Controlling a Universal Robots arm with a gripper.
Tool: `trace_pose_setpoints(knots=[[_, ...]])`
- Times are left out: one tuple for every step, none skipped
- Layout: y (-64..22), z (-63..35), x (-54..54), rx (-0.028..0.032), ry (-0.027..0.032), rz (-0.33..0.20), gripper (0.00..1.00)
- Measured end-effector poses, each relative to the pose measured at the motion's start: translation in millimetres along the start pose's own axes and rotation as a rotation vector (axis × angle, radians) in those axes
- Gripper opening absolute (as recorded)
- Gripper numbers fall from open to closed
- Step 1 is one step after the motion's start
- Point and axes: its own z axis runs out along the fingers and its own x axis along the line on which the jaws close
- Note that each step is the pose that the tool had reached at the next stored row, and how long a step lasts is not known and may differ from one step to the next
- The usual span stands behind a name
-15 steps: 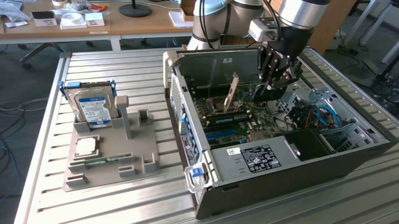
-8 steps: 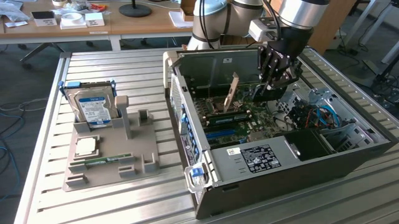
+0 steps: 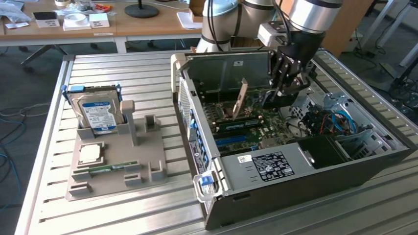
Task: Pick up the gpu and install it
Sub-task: 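Insert the gpu into the slot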
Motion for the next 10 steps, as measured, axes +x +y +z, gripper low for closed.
trace_pose_setpoints(knots=[[0.8,1.1,0.0,0.0006,-0.0001,0.000,0.27],[1.7,2.4,0.0,0.0013,0.0000,0.000,0.27],[2.5,3.6,0.0,0.0022,-0.0001,0.000,0.27],[3.5,4.8,0.0,0.0031,-0.0002,0.000,0.27],[4.5,5.6,0.0,0.0041,0.0000,0.000,0.27],[5.1,5.8,0.0,0.0044,0.0001,0.000,0.27],[5.0,5.8,0.0,0.0044,0.0001,0.000,0.27],[5.0,5.8,0.0,0.0045,0.0002,0.000,0.27],[5.0,5.8,0.0,0.0045,0.0001,0.000,0.27],[5.0,5.8,0.0,0.0045,0.0001,0.000,0.27]])
